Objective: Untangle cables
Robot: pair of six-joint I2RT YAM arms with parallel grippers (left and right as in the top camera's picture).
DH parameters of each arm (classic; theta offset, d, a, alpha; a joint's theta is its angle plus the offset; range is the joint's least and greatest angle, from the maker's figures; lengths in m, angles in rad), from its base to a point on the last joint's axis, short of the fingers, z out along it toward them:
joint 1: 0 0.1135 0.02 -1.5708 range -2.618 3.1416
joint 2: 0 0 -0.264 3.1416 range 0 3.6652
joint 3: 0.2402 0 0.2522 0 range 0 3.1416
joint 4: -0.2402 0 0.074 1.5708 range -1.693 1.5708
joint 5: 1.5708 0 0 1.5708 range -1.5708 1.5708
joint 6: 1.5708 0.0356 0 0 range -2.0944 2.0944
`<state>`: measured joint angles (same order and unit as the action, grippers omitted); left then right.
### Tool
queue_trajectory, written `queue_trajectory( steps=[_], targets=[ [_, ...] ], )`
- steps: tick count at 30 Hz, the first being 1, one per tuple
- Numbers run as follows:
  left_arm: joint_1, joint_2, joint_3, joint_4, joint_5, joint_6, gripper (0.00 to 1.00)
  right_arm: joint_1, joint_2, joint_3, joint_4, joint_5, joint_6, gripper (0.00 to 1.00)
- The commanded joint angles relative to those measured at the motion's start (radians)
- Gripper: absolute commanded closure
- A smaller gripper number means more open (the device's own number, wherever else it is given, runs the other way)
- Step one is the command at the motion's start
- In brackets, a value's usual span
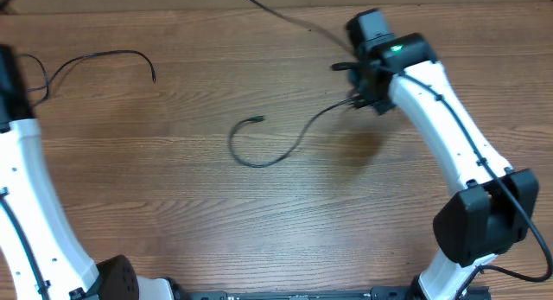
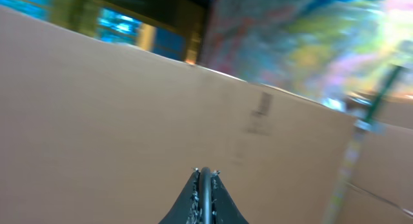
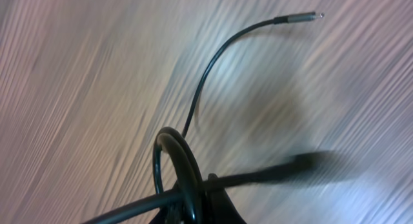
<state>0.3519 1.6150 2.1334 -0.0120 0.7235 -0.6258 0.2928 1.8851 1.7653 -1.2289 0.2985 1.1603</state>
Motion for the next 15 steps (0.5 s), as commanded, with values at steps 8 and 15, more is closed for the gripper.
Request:
queue_trajectory(
  steps=[8,15],
  targets=[
    [0.187,-0.001,0.005,-0.047,0.065,-0.077,0.96,-0.267,0.006,0.001,0.054,0.153,-0.294,0.96],
    [0.181,0.002,0.005,-0.257,0.086,0.063,0.96,-0.388,0.006,0.001,0.092,0.145,-0.384,0.96]
  ],
)
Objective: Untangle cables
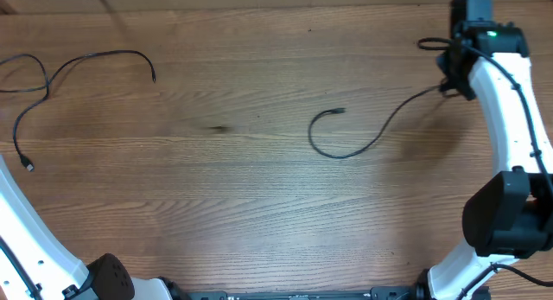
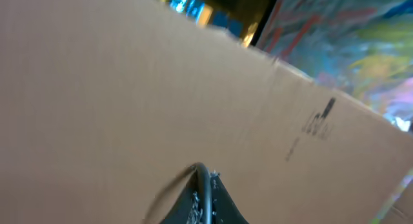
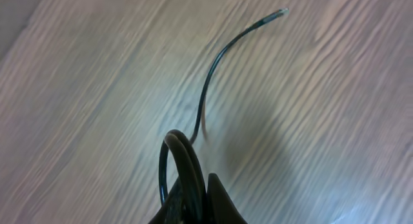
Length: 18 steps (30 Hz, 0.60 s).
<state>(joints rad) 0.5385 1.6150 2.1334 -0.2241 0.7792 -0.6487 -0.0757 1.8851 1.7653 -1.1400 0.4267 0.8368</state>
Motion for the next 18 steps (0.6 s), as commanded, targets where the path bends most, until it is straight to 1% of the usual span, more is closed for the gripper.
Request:
queue_trajectory(
  steps=[1,3,5,7,8,11,14,16,18],
  targets=[
    [-0.009,0.003,0.005,-0.085,0.024,0.128,0.96,-0.026,0.006,0.001,0.002,0.013,-0.061,0.96],
    [-0.010,0.004,0.005,-0.168,-0.025,0.212,0.96,-0.031,0.006,0.001,0.002,0.000,-0.061,0.96],
    [-0.014,0.006,0.005,-0.240,-0.108,0.277,0.96,-0.031,0.006,0.001,0.003,-0.018,-0.061,0.96],
    [-0.019,0.012,0.005,-0.281,-0.162,0.322,0.96,-0.030,0.006,0.001,0.006,-0.046,-0.061,0.96],
    [-0.024,0.017,0.005,-0.301,-0.165,0.348,0.96,-0.029,0.006,0.001,0.009,-0.068,-0.061,0.96],
    [-0.046,0.037,0.005,-0.380,-0.132,0.358,0.96,-0.029,0.006,0.001,0.010,-0.108,-0.061,0.95],
    [-0.087,0.066,0.003,-0.492,-0.146,0.366,0.96,-0.029,0.006,0.001,0.008,-0.120,-0.061,0.95],
    [-0.114,0.092,0.000,-0.582,-0.217,0.364,0.96,-0.029,0.006,0.001,0.002,-0.131,-0.061,0.96],
    [-0.142,0.127,-0.002,-0.655,-0.323,0.365,0.96,-0.029,0.006,0.001,0.001,-0.142,-0.061,0.96]
  ],
)
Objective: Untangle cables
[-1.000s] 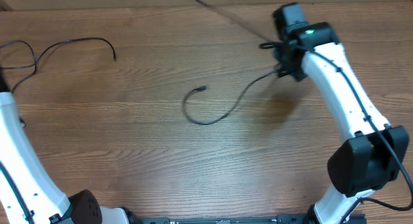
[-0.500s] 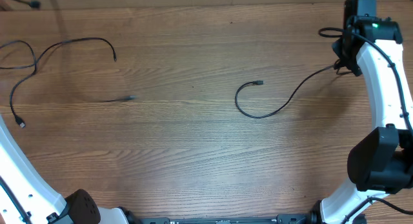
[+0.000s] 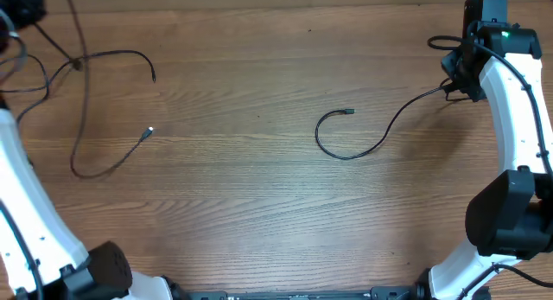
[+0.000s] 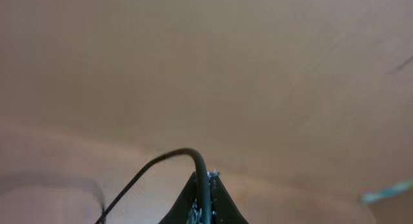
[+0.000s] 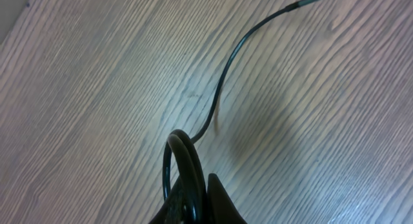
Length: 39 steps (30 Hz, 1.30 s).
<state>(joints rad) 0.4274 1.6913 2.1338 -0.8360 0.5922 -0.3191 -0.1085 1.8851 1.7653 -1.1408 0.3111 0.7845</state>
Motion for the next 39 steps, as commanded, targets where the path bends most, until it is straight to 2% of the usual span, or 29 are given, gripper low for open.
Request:
queue_trajectory(
  steps=[1,6,8,9,10,12,15,16,17,21,23,26,29,33,36,39],
  targets=[
    [-0.047,0.074,-0.003,-0.082,-0.198,0.035,0.96,0.003,0.006,0.001,0.001,-0.034,-0.009,0.96],
    [-0.111,0.199,-0.003,-0.211,-0.424,0.035,0.91,0.003,0.006,0.001,0.002,-0.082,-0.009,0.96],
    [-0.129,0.249,-0.003,-0.240,-0.457,0.035,0.91,0.003,0.006,0.001,0.002,-0.089,-0.010,0.96],
    [-0.135,0.274,-0.003,-0.252,-0.460,0.035,0.88,0.003,0.006,0.001,0.002,-0.089,-0.010,0.96],
    [-0.139,0.299,-0.003,-0.262,-0.462,0.035,0.80,0.003,0.006,0.001,0.002,-0.090,-0.013,0.96],
    [-0.145,0.337,-0.003,-0.280,-0.462,0.035,0.52,0.003,0.006,0.001,0.007,-0.109,-0.049,0.96],
    [-0.149,0.372,-0.003,-0.294,-0.462,0.035,0.20,0.003,0.006,0.001,0.016,-0.159,-0.121,0.96],
    [-0.151,0.377,-0.003,-0.297,-0.461,0.035,0.07,0.003,0.006,0.001,0.019,-0.179,-0.148,0.96],
    [-0.155,0.379,-0.003,-0.304,-0.463,0.036,0.00,0.003,0.006,0.001,0.025,-0.205,-0.182,0.96],
    [-0.194,0.380,-0.003,-0.296,-0.420,0.070,0.01,0.003,0.006,0.001,0.050,-0.376,-0.351,0.96],
    [-0.221,0.380,-0.003,-0.285,-0.316,0.077,0.01,0.003,0.006,0.001,0.064,-0.502,-0.444,0.96],
    [-0.270,0.380,-0.003,-0.271,-0.100,0.193,0.00,0.003,0.006,0.002,0.077,-0.709,-0.570,0.96],
    [-0.319,0.381,-0.003,-0.259,-0.019,0.223,0.01,0.003,0.006,0.002,0.077,-0.916,-0.663,0.96],
    [-0.366,0.381,-0.003,-0.246,-0.027,0.238,0.01,0.022,0.006,0.002,0.097,-1.191,-0.737,0.96],
    [-0.370,0.380,-0.003,-0.232,-0.025,0.237,0.00,0.060,0.006,0.002,0.158,-1.254,-0.729,0.96],
    [-0.345,0.367,0.008,-0.226,-0.025,0.238,0.01,0.138,0.006,0.003,0.277,-1.251,-0.642,0.96]
  ],
)
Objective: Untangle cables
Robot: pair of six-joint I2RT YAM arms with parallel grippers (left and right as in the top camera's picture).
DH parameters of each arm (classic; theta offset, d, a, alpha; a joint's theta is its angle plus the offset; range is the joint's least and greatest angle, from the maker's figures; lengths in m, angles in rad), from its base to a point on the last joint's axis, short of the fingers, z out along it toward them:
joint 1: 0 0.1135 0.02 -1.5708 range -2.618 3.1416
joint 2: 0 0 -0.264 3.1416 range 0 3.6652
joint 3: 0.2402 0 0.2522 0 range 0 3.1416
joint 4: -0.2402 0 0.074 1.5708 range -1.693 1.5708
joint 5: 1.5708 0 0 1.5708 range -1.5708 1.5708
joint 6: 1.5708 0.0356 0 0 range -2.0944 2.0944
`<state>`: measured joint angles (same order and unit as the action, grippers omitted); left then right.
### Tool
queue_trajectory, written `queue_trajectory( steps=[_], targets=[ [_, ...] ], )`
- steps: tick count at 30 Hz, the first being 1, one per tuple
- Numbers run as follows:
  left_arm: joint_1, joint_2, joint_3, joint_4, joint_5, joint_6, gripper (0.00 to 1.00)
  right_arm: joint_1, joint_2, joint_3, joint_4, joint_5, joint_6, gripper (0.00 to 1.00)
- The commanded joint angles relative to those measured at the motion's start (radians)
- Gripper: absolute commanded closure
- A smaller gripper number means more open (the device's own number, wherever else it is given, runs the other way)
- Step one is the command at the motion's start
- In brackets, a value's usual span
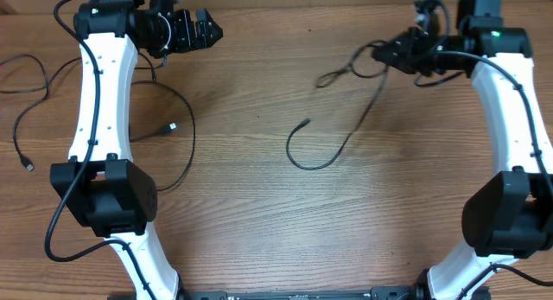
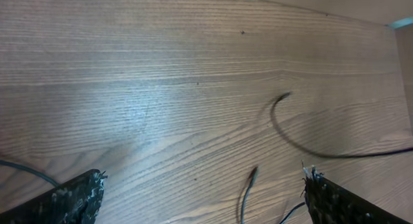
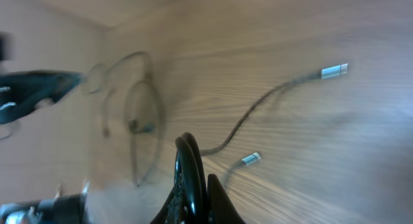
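Observation:
My right gripper point(image 1: 406, 54) is shut on a black cable point(image 1: 321, 166) above the table's far right. That cable droops to the wood and curls to a free end near the middle. The right wrist view has the gripper point(image 3: 197, 185) clamped on a black loop point(image 3: 188, 161), with two silver plugs point(image 3: 334, 71) on the wood beyond. My left gripper point(image 1: 197, 29) hovers open at the far left, holding nothing; in its wrist view the gripper point(image 2: 203, 179) stands wide apart over bare wood, the curled cable point(image 2: 303, 150) ahead.
A second black cable point(image 1: 193, 131) lies looped on the table beside the left arm, its plug facing inward. A third cable point(image 1: 17, 127) sprawls at the far left edge. Both white arms reach in from the near corners.
My left gripper was shut on a cable at the far left corner; now it is open, further right, and that cable lies on the table. The right gripper has moved left with its cable.
At first my right gripper held its cable right of centre, the left shut on another at the left edge. The right then stood at the far right edge, the cables apart. Later the left cable dangled over the left side. Now it lies let go.

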<state>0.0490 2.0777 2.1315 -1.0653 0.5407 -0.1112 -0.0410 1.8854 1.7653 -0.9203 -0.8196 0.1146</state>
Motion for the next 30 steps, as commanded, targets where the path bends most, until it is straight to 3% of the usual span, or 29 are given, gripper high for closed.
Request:
queue_trajectory(
  steps=[1,8,18,20,26,30],
  targets=[
    [0.043,-0.024,0.018,-0.002,0.028,0.030,0.00,0.091,0.006,0.003,0.093,-0.112,0.057,0.96],
    [0.185,-0.130,0.082,-0.051,0.025,0.038,0.00,0.265,0.006,0.082,0.362,0.001,0.254,0.96],
    [0.393,-0.287,0.082,-0.107,0.026,0.037,0.00,0.370,0.007,0.259,0.599,0.182,0.283,0.96],
    [0.411,-0.304,0.082,-0.132,0.031,0.036,0.00,0.379,0.007,0.259,0.583,0.227,0.282,0.96],
    [0.400,-0.306,0.064,-0.256,0.084,0.019,0.00,0.384,0.008,0.257,0.298,0.470,0.167,0.96],
    [0.355,-0.292,0.011,-0.345,0.007,-0.024,0.00,0.372,0.008,0.257,0.192,0.528,0.164,0.96]
  ],
)
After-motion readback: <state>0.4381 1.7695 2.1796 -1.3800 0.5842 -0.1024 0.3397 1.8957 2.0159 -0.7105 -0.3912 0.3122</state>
